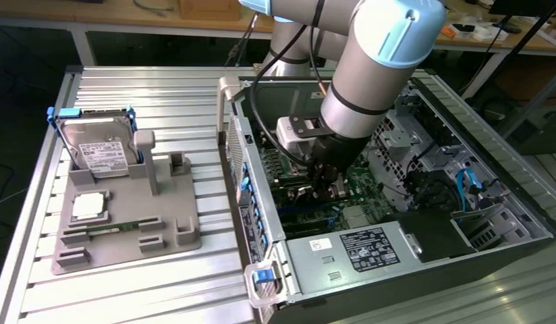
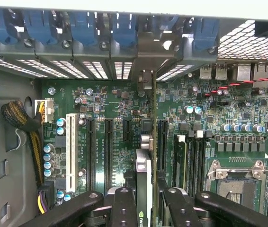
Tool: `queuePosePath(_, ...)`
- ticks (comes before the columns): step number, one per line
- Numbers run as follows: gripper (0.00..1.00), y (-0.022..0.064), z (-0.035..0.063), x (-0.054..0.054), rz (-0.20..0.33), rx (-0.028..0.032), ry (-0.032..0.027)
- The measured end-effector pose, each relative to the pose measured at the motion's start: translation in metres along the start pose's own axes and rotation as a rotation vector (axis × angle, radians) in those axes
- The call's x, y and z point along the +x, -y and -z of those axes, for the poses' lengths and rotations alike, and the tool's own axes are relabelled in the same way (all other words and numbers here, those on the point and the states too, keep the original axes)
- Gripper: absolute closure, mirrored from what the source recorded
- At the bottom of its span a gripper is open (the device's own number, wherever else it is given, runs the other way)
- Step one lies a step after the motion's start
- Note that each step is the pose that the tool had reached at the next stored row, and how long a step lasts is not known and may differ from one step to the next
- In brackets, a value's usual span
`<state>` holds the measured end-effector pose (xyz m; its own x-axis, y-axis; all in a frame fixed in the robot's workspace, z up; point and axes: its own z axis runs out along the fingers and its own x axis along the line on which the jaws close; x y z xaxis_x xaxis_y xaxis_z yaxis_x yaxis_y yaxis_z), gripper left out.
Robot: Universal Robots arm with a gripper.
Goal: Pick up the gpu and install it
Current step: 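Insert the gpu into the slot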
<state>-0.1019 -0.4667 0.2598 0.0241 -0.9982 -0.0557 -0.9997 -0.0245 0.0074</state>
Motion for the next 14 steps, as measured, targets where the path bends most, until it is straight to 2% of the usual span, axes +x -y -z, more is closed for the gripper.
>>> queuePosePath(8, 0.73, -0.0004, -0.0002, 0.0000, 0.000, -0.0014, 0.0040)
queuePosePath(14, 0.73, -0.0010, -0.0002, 0.0000, 0.000, -0.0043, 0.0048)
